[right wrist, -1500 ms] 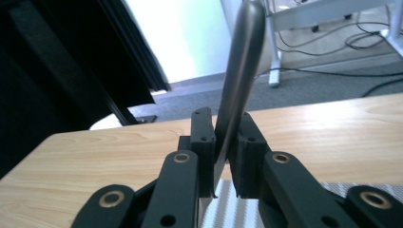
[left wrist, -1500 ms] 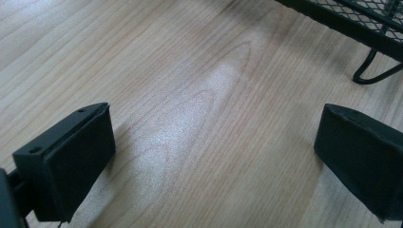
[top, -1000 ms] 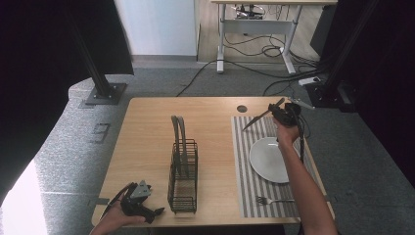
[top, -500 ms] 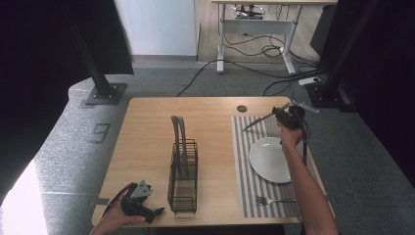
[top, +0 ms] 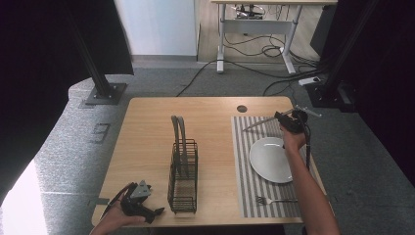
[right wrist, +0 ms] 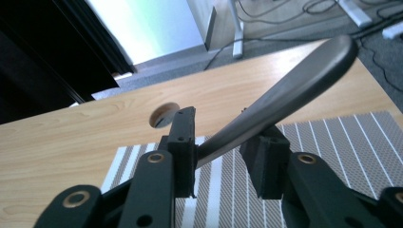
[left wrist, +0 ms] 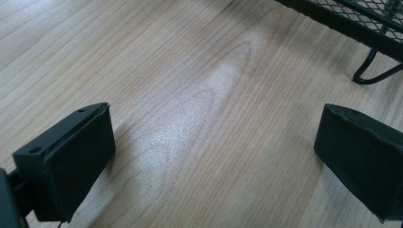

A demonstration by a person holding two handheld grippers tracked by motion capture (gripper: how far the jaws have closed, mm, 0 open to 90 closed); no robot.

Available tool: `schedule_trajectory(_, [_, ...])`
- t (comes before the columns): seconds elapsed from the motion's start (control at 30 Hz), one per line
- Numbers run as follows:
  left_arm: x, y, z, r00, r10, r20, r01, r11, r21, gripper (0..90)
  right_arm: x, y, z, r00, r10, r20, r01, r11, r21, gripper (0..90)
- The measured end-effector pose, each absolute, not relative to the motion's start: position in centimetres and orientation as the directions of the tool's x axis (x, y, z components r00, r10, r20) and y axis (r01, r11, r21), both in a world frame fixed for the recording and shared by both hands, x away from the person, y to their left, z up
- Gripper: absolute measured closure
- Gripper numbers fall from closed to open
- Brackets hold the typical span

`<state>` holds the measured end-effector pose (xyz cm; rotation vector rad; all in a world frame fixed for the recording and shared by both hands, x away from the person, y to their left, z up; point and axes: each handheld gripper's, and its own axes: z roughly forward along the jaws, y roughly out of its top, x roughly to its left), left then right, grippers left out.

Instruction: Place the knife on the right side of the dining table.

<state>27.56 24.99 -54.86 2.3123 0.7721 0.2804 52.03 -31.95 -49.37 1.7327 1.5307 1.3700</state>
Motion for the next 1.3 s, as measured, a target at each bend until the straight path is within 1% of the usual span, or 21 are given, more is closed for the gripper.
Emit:
schedule_trajectory(0.4, [27.6, 25.0, -54.9, 0.801, 0.599, -0.009, 0.454, -0.597, 0.662, 0.0, 52.2, -32.7, -50.0, -0.079, 0.915, 0.397, 0.515, -0.303, 0.802, 62.2])
schedule_trajectory(1.1, [27.6, 25.0, -54.9, 0.801, 0.599, -0.009, 0.454, -0.597, 0.662, 0.0, 52.8, -34.1, -51.8, 0.009, 0.883, 0.469, 0.586, -0.385, 0.713, 56.4])
schedule_trajectory(1.3, [27.6, 25.0, -54.9, 0.801, 0.599, -0.010, 0.454, -0.596, 0.662, 0.0, 52.9, -34.2, -52.2, 0.017, 0.879, 0.476, 0.597, -0.391, 0.700, 54.9])
